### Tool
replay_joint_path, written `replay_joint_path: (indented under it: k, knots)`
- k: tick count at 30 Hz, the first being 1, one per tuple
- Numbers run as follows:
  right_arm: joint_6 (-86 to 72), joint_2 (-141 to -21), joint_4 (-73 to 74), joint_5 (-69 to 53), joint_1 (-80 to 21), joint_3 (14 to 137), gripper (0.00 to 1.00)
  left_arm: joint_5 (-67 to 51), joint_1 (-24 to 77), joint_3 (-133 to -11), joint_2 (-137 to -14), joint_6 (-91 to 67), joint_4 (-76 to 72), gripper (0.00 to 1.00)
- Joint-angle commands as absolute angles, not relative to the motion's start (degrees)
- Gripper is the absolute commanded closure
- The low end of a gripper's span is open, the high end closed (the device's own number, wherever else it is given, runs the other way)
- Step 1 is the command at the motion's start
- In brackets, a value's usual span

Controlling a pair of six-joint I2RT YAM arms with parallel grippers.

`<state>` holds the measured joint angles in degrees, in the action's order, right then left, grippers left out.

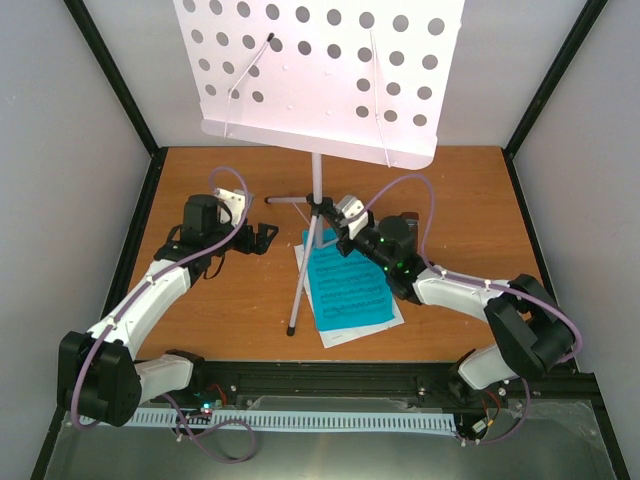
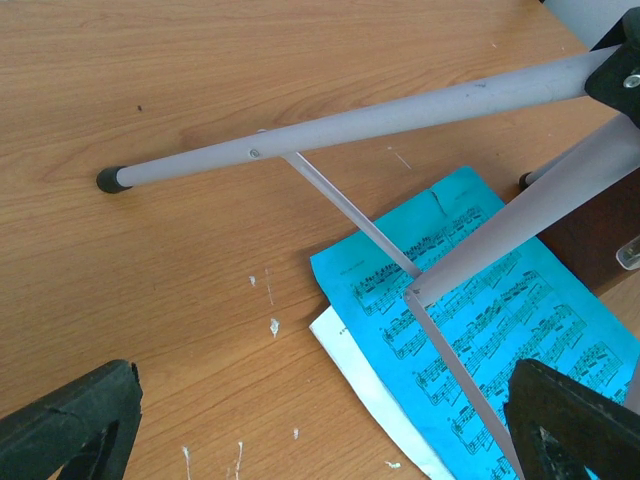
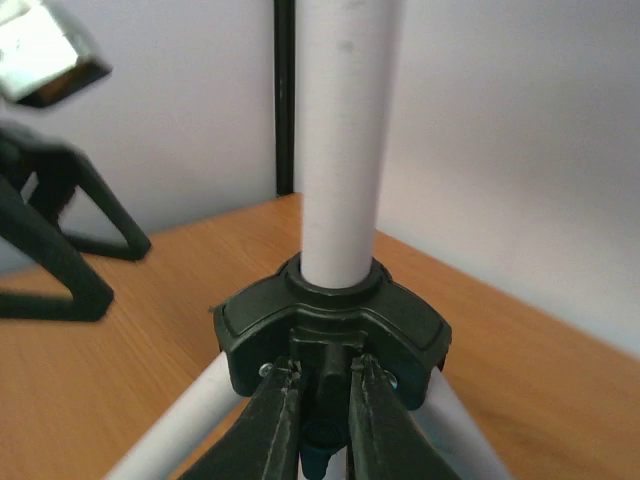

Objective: Pack up the instrument practice props

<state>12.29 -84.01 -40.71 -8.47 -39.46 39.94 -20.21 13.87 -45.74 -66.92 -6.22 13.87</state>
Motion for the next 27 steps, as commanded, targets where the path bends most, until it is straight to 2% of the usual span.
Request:
replay_joint_path:
  k: [1, 5, 7, 12, 16, 19, 21, 22, 24, 27]
  knots:
    - [38.3, -85.2, -28.3, -1.4, -40.0, 42.9, 0.96, -18.3, 13.6, -45.8, -67.0, -4.8, 13.6, 0.00]
    - [46.6, -86.3, -30.6, 3.5, -40.3, 43.1, 0.96, -18.0, 13.6, -45.7, -67.1, -4.8, 13.4, 0.01]
    - [46.8, -85.8, -32.0, 4.1, -40.3, 43.2, 0.91, -18.1, 13.6, -45.6, -67.1, -4.8, 13.3, 0.01]
    - [34.3, -80.4, -34.1, 1.8, -40.0, 42.3, 0.57, -18.2, 13.6, -45.9, -64.9, -8.3, 11.9, 0.00]
    - [22.3, -71.8, -29.8, -3.3, -38.3, 40.4, 0.39, -28.2, 13.6, -44.0, -62.4, -18.2, 2.0, 0.01]
    - [12.6, -64.2, -26.8, -2.7, -36.8, 38.9, 0.17, -32.7, 13.7, -45.2, -63.5, -23.6, 0.5, 0.01]
    - [6.3, -59.0, -24.6, -1.8, -35.0, 38.6, 0.05, -33.6, 13.7, -44.7, -62.8, -24.2, 0.2, 0.01]
    - [3.4, -57.2, -23.0, -1.3, -34.0, 38.8, 0.01, -34.0, 13.8, -44.1, -62.1, -23.5, 0.0, 0.01]
    - [-1.6, -54.3, -19.4, -1.9, -31.3, 39.6, 0.00, -35.3, 13.8, -43.0, -60.8, -21.5, 0.3, 0.00]
    - [-10.2, -52.7, -19.3, -10.9, -24.1, 38.5, 0.00, -37.0, 14.4, -42.2, -60.3, -19.5, 1.0, 0.00]
